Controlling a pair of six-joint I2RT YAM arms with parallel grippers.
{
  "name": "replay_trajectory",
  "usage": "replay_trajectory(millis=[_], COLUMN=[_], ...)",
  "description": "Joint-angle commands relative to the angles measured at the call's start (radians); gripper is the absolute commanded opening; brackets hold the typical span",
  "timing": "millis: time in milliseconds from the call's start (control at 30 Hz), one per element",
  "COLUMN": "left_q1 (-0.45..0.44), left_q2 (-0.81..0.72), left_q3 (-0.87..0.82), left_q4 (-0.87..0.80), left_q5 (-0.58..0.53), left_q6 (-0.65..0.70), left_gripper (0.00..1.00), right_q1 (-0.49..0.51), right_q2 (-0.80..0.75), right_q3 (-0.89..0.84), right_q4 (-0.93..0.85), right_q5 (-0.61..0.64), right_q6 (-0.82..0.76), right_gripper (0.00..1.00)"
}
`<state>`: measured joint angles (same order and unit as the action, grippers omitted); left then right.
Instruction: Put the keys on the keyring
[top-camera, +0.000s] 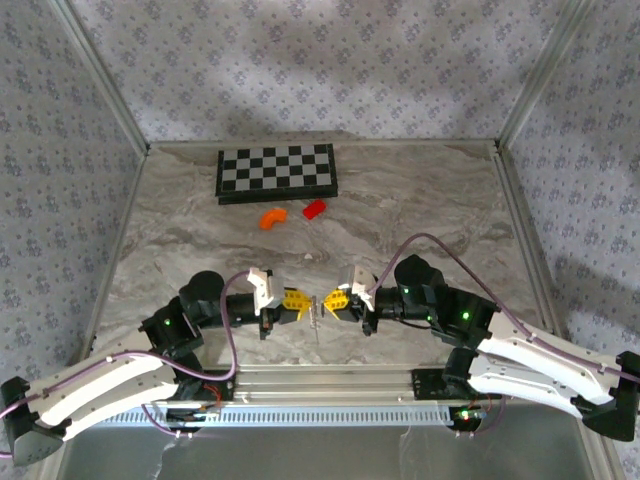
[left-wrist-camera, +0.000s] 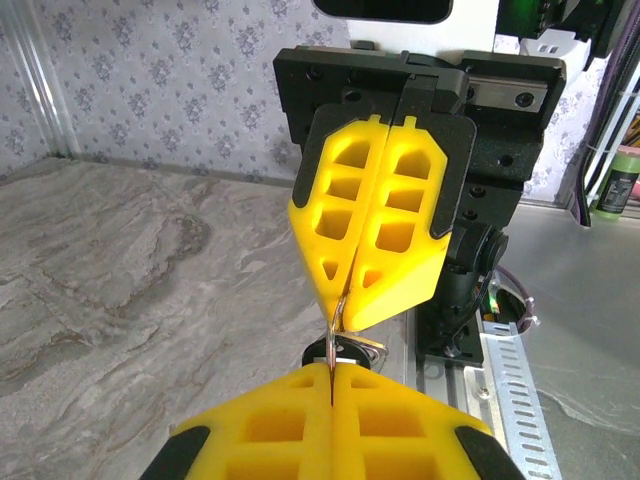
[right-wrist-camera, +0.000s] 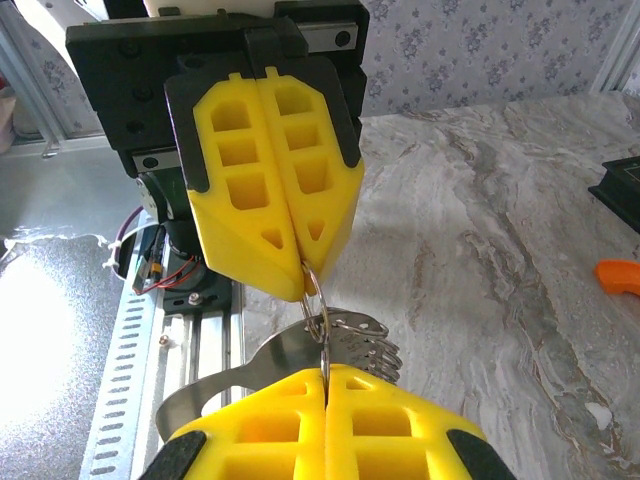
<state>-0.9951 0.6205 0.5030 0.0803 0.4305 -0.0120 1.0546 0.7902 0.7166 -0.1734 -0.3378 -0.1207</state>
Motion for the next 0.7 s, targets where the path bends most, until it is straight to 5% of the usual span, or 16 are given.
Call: replay_trajectory(millis=[0, 667], left_q1=[-0.007, -0.008], left_q2=[-0.018, -0.018], left_q3=[0.026, 0.022], left_q4=[0.041, 0.046], left_q5=[0.003, 0.006], left_q6=[0.007, 0.007], left_gripper=[0.00, 0.00], right_q1=[0.001, 0.000], right_q2=[0.000, 0.017], right_q3=[0.041, 0.044], right_q4=[-0.015, 0.000], right_q5=[-0.022, -0.041], right_q6=[0.013, 0.028], right_gripper=[0.00, 0.00])
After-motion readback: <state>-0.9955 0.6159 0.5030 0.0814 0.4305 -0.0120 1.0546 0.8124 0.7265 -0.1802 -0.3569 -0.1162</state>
